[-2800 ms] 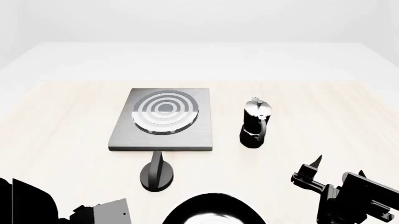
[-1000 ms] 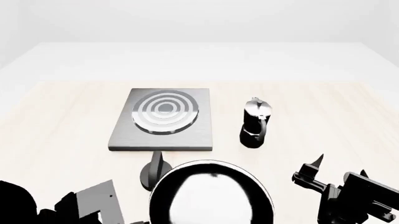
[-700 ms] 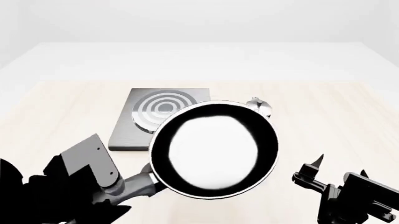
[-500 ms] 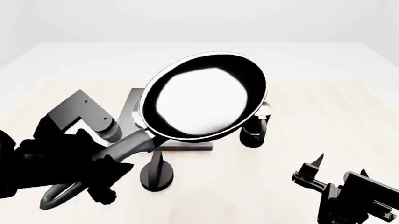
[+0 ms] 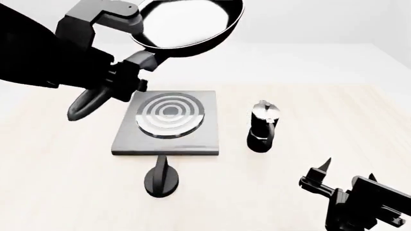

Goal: Turn on the stove and put the frying pan on it.

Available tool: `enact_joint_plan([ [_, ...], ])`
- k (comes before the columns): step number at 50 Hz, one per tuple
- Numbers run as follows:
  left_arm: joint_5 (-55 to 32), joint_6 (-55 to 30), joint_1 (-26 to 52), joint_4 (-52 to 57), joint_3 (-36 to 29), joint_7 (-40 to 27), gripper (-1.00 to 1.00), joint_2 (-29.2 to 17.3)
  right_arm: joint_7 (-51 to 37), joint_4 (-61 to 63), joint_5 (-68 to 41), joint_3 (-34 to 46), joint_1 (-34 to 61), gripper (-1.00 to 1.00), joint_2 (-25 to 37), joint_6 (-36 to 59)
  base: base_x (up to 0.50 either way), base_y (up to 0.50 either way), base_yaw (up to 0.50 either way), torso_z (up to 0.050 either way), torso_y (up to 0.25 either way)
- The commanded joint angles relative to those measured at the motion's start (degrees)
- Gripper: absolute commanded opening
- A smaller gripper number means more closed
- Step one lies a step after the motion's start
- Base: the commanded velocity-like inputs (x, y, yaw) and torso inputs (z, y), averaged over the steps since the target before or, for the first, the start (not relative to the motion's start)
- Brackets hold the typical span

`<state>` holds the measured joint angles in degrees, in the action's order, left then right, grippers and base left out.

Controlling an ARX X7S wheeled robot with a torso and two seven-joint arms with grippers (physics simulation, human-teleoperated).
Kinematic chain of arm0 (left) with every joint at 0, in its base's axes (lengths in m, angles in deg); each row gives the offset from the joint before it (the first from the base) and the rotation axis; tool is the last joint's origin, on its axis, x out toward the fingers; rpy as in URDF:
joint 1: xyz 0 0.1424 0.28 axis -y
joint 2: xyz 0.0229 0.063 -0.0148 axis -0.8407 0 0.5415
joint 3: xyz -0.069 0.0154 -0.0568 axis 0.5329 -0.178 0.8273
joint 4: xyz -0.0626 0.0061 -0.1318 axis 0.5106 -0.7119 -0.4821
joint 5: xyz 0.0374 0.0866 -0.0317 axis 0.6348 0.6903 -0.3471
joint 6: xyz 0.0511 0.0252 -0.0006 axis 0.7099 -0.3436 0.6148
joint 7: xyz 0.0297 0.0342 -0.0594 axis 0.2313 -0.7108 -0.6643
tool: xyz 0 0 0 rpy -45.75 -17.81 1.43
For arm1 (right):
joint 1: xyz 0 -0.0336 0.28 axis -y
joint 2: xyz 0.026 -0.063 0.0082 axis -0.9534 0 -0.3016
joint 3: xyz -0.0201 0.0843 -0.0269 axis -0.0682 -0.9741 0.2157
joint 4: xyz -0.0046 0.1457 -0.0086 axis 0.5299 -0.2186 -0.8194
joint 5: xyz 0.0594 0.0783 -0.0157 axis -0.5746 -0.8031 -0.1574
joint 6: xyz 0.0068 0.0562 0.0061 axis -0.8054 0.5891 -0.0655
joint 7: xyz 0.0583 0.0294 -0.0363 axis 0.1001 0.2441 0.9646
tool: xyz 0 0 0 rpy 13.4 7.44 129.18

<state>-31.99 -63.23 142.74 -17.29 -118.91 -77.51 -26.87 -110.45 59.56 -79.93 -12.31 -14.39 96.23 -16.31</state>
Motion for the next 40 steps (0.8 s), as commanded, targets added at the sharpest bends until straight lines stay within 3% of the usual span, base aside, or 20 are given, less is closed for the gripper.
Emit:
enact_joint_plan([
  [1, 13.3, 2.6, 5.5, -24.8, -5.1, 11.4, -1.00, 16.5, 0.1, -0.4, 0.0, 0.4, 0.4, 1.00, 0.0, -0.1, 0.00, 0.00, 0.00, 0.000, 0.000],
  [9, 22.0, 7.9, 2.7, -40.0, -11.7, 24.7, -1.00, 26.8, 0.1, -0.1, -0.2, 0.5, 0.3, 1.00, 0.1, -0.1, 0.00, 0.00, 0.00, 0.000, 0.003],
  [13, 27.0, 12.2, -0.2, -52.9, -15.7, 35.2, -1.00, 33.6, -0.1, 0.4, -0.5, 0.2, 0.3, 1.00, 0.3, 0.4, 0.00, 0.00, 0.00, 0.000, 0.000],
  [16, 27.3, 12.8, -1.0, -53.5, -14.3, 35.0, -1.00, 33.4, 0.0, -0.1, -0.5, 0.2, 0.3, 1.00, 0.3, -0.1, 0.00, 0.00, 0.00, 0.005, 0.003],
  [30, 33.2, 15.6, -10.9, -53.6, -0.7, 33.0, -1.00, 30.7, 0.1, -0.9, -0.7, 0.2, 0.0, 1.00, 0.2, -0.7, 0.00, 0.00, 0.00, 0.000, 0.001],
  [36, 42.0, 13.5, -13.8, -53.6, 7.9, 32.5, -1.00, 30.9, 0.0, -1.0, -0.6, 0.3, 0.0, 1.00, 0.2, -0.7, 0.00, 0.00, 0.00, 0.000, 0.002],
  [40, 50.0, 12.5, -15.6, -53.6, 17.6, 31.4, -1.00, 30.5, 0.0, -1.2, -0.6, 0.4, -0.1, 1.00, 0.2, -0.9, 0.00, 0.00, 0.00, 0.000, 0.000],
])
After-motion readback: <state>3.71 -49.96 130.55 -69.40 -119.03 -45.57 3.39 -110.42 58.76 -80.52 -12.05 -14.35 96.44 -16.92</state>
